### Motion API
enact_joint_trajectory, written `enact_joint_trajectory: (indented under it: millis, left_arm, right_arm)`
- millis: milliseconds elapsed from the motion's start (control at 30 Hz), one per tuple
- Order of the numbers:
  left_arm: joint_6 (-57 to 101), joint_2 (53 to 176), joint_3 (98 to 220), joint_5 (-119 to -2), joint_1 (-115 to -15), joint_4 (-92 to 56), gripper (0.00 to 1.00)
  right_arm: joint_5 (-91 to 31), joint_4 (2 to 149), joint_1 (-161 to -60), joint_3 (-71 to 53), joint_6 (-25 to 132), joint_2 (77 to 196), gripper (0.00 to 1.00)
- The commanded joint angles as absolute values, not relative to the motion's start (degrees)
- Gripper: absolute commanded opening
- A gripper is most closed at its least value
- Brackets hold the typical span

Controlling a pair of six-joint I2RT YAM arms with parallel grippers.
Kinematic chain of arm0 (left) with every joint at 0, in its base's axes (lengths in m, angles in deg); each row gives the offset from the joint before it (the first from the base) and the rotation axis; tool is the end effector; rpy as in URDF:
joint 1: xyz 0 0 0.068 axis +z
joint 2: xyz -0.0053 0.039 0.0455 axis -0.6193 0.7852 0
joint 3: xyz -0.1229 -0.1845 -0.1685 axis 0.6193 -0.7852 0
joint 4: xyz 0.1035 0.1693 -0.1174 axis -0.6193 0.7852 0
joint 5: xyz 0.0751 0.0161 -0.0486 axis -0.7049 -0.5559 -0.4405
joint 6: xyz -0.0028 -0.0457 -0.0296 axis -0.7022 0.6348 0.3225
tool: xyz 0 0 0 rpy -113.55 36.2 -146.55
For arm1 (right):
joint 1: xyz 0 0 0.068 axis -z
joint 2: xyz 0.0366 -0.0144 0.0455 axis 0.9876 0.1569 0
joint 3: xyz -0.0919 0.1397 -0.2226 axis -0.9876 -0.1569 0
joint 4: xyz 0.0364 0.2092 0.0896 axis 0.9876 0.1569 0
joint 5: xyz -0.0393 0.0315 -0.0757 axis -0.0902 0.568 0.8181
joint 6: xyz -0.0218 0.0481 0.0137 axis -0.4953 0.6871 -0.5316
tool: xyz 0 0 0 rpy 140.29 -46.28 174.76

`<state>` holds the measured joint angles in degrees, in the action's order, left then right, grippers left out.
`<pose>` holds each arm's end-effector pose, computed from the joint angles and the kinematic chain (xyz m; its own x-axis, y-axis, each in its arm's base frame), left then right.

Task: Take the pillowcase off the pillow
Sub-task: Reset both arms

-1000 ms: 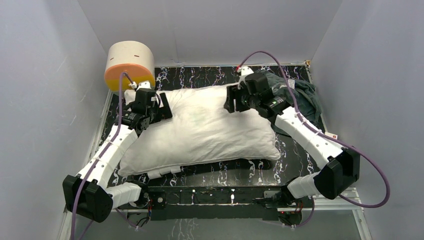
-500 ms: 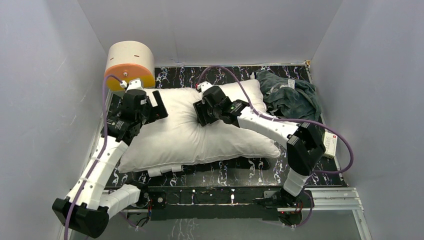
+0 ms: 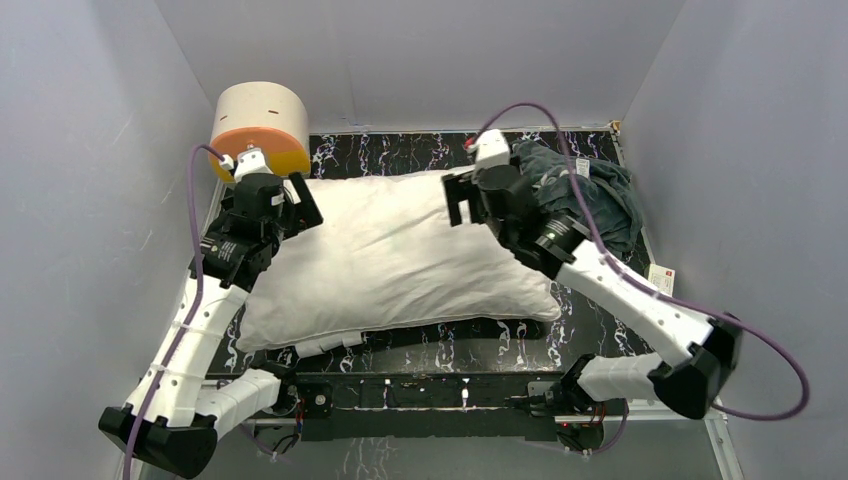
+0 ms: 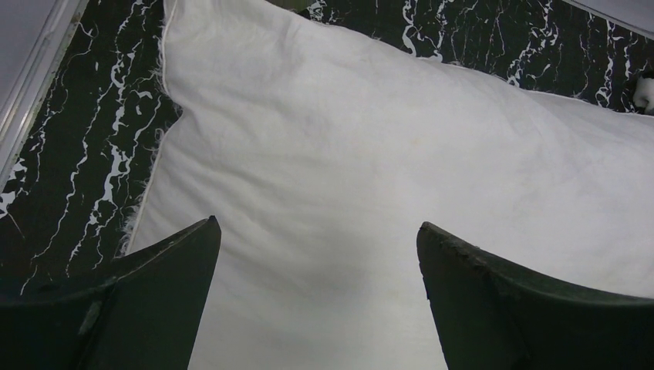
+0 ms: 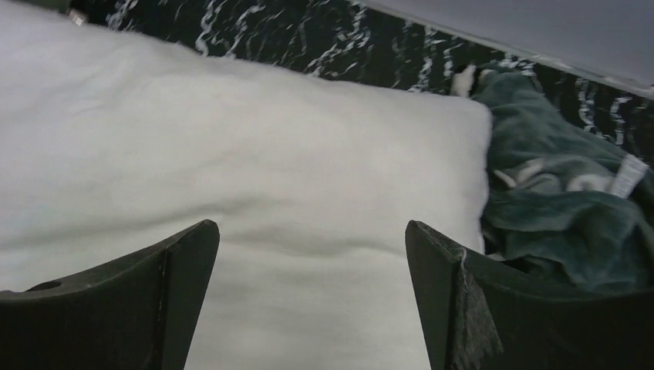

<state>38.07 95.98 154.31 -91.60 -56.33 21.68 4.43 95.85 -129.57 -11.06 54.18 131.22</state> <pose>0.1640 -0.0386 0.3882 -0.3686 -0.3234 -0.8715 -0.2337 0.9397 -0.2499 0.1876 0.1876 0.3851 -0.3095 -0.1691 -0.9358 -0.3558 0.9332 -0.0510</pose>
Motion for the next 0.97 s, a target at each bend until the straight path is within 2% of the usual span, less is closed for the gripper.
enact_joint_trajectory:
  millis: [0,67,267,500,933]
  left_arm:
    - [38.5,94.6,157.4,-95.8,-56.1,23.7,0.98]
    - [38.3,94.3,158.0,-96.3,-56.1,24.1,0.98]
    - [37.9,94.0,158.7,-97.5,-56.1,24.5,0.98]
    - [37.6,93.1,158.3,-97.6,-56.1,24.3,0.98]
    - [39.3,94.1,160.4,-100.0,-56.1,26.4,0.99]
  right_arm:
    - [22.3,88.4,-126.3,-15.1,51.4,121.8,0.99]
    - [23.0,88.4,-121.2,-16.6,53.5,118.8,0.99]
    - [9.9,94.7,-105.7,-18.3,61.9,115.9,0.99]
    - [0.9,96.6,-104.7,-20.5,62.4,114.2,0.99]
    - [-3.3,95.0,-104.8,-20.0,60.7,112.8,0.99]
